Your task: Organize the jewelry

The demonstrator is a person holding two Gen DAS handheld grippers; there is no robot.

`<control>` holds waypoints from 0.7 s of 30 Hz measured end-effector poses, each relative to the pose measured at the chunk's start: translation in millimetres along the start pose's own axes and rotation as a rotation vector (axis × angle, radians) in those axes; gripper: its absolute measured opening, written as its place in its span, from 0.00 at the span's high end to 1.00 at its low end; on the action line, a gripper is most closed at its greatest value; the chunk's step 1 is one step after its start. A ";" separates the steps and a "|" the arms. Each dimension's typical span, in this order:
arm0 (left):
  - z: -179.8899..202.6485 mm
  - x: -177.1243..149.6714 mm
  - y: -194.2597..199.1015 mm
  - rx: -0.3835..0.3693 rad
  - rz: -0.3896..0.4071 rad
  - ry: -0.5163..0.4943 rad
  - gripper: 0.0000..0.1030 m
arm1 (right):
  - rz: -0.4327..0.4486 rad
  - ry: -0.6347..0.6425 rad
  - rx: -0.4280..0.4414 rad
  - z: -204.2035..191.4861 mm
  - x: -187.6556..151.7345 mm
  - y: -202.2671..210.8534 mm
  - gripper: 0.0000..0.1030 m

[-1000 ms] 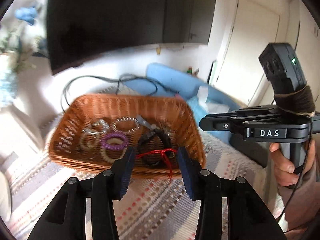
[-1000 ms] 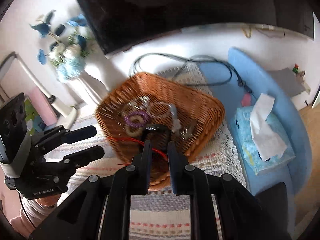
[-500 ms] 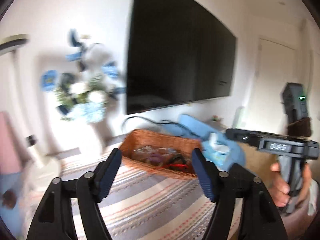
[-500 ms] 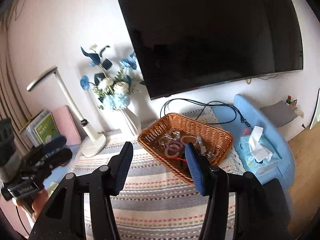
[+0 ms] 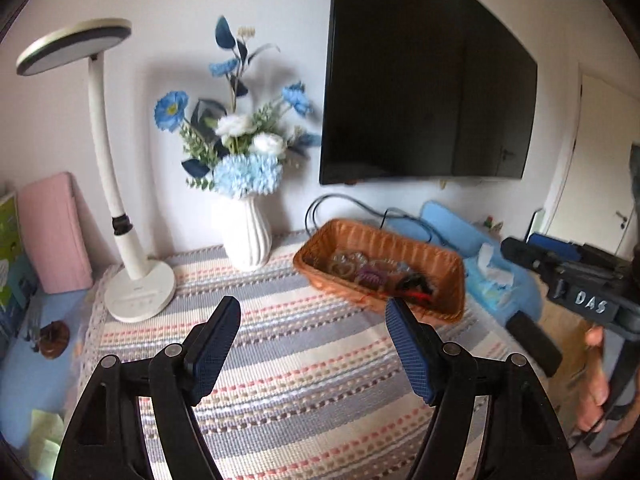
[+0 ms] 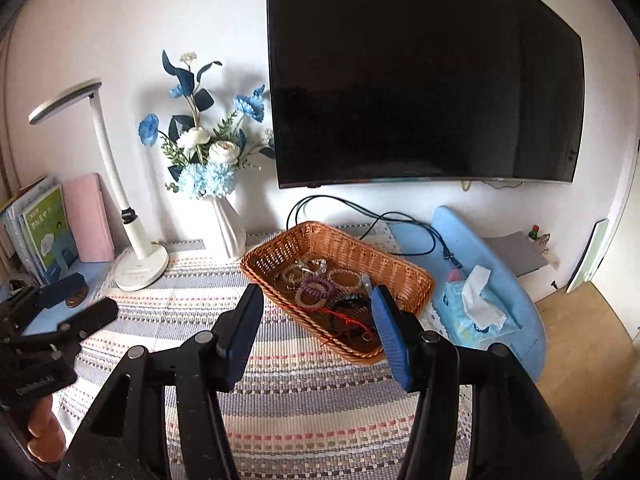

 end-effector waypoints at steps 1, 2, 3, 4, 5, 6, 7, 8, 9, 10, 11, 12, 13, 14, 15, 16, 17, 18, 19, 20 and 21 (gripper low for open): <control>1.5 -1.8 -2.3 -0.004 -0.009 -0.005 0.26 | -0.008 -0.003 -0.001 1.0 -1.0 -2.4 0.43; 4.0 -4.1 -4.9 -0.015 -0.019 -0.013 0.26 | -0.017 -0.006 -0.003 2.2 -2.2 -5.4 0.43; 6.2 -5.3 -6.6 -0.023 -0.023 -0.018 0.26 | -0.026 -0.009 -0.005 3.5 -3.5 -8.7 0.43; 7.7 -5.9 -6.5 -0.024 -0.023 -0.020 0.26 | -0.032 -0.011 -0.006 4.5 -4.2 -11.2 0.43; 8.8 -5.7 -6.9 -0.022 -0.023 -0.021 0.26 | -0.042 -0.017 -0.010 6.6 -5.5 -14.5 0.43; 9.1 -5.3 -7.5 -0.020 -0.021 -0.021 0.26 | -0.046 -0.021 -0.011 7.4 -6.6 -15.8 0.43; 9.4 -4.4 -8.1 -0.020 -0.021 -0.019 0.26 | -0.050 -0.026 -0.011 8.6 -7.6 -17.0 0.43; 8.8 -4.8 -8.5 -0.020 -0.021 -0.013 0.26 | -0.052 -0.031 -0.011 10.4 -8.5 -17.6 0.43; 7.9 -4.9 -9.0 -0.021 -0.022 -0.007 0.26 | -0.052 -0.035 -0.011 11.0 -8.6 -18.3 0.42; 6.4 -4.8 -10.2 -0.021 -0.025 0.000 0.26 | -0.054 -0.040 -0.013 12.4 -9.2 -19.0 0.40; 4.9 -5.5 -11.7 -0.022 -0.031 0.009 0.26 | -0.055 -0.043 -0.014 13.3 -9.4 -19.7 0.39; 3.6 -6.6 -13.2 -0.021 -0.037 0.016 0.26 | -0.057 -0.046 -0.015 14.0 -9.6 -20.5 0.37; 3.1 -7.3 -13.9 -0.019 -0.041 0.019 0.26 | -0.058 -0.048 -0.015 14.4 -9.5 -21.3 0.37; 2.9 -8.0 -14.1 -0.018 -0.043 0.022 0.26 | -0.058 -0.049 -0.016 14.7 -9.7 -21.3 0.36; 2.8 -8.6 -14.0 -0.018 -0.045 0.024 0.26 | -0.058 -0.049 -0.015 14.7 -9.6 -20.8 0.36; 3.0 -9.0 -13.7 -0.017 -0.045 0.025 0.26 | -0.057 -0.050 -0.014 14.5 -9.6 -20.5 0.36; 3.6 -9.0 -13.0 -0.018 -0.043 0.026 0.26 | -0.057 -0.050 -0.014 14.1 -9.4 -20.2 0.36; 4.2 -9.1 -11.9 -0.019 -0.041 0.026 0.26 | -0.055 -0.050 -0.014 13.5 -9.3 -19.5 0.36; 5.0 -9.0 -10.8 -0.021 -0.038 0.024 0.26 | -0.054 -0.050 -0.013 12.6 -9.3 -19.1 0.36; 6.4 -9.1 -9.7 -0.024 -0.035 0.020 0.26 | -0.053 -0.048 -0.011 11.8 -9.1 -18.7 0.36; 7.2 -9.0 -9.0 -0.026 -0.033 0.018 0.26 | -0.052 -0.045 -0.009 11.0 -9.0 -18.6 0.36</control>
Point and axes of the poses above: each gripper's, at about its wrist camera, not at the fingertips, and y roughly against the way its jaws point, z to its right, x to its top, the point moved 6 cm from there along -y, roughly the way its jaws point, and after that the axes turned 1 degree about x, right-handed, at the moved point
